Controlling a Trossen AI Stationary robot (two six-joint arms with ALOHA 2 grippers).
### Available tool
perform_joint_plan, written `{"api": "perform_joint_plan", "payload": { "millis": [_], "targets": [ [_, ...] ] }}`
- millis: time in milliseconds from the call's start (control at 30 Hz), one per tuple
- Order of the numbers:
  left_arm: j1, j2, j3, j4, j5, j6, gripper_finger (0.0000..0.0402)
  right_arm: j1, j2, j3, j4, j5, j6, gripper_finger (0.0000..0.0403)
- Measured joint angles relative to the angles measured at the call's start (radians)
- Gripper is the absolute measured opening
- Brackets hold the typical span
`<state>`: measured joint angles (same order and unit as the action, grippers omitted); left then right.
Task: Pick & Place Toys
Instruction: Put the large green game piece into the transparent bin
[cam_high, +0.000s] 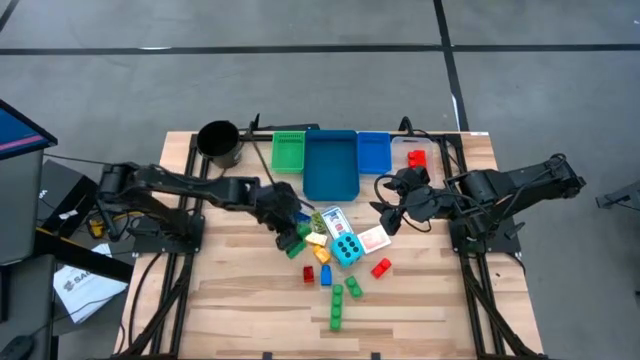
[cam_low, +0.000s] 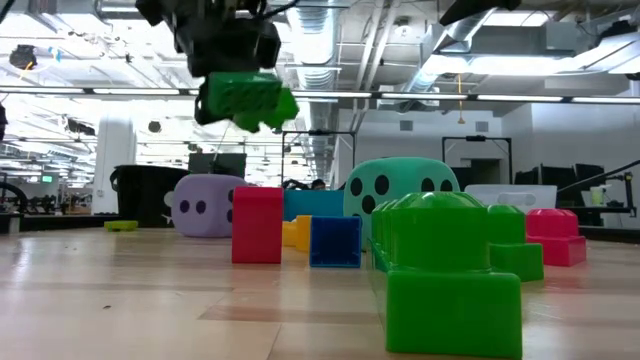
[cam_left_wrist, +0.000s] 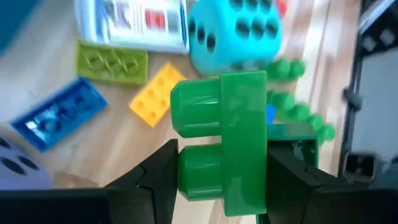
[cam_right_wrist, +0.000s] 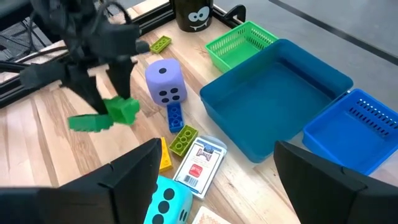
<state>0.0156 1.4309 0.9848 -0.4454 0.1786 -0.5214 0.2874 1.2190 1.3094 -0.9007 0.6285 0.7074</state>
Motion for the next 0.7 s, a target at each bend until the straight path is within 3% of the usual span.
{"api": "perform_joint_plan", "payload": {
  "millis": [367, 700],
  "targets": [
    [-0.002, -0.003, 0.001, -0.02, -0.014, -0.002, 0.0171, 0.0, 0.0, 0.0, 0.007, 0.0, 0.0, 0.0305],
    [-0.103, 0.24, 0.001, -0.026, -0.012, 0.103, 0.0184, 0.0, 0.0, 0.0, 0.017, 0.0, 0.0, 0.0305]
  ]
}}
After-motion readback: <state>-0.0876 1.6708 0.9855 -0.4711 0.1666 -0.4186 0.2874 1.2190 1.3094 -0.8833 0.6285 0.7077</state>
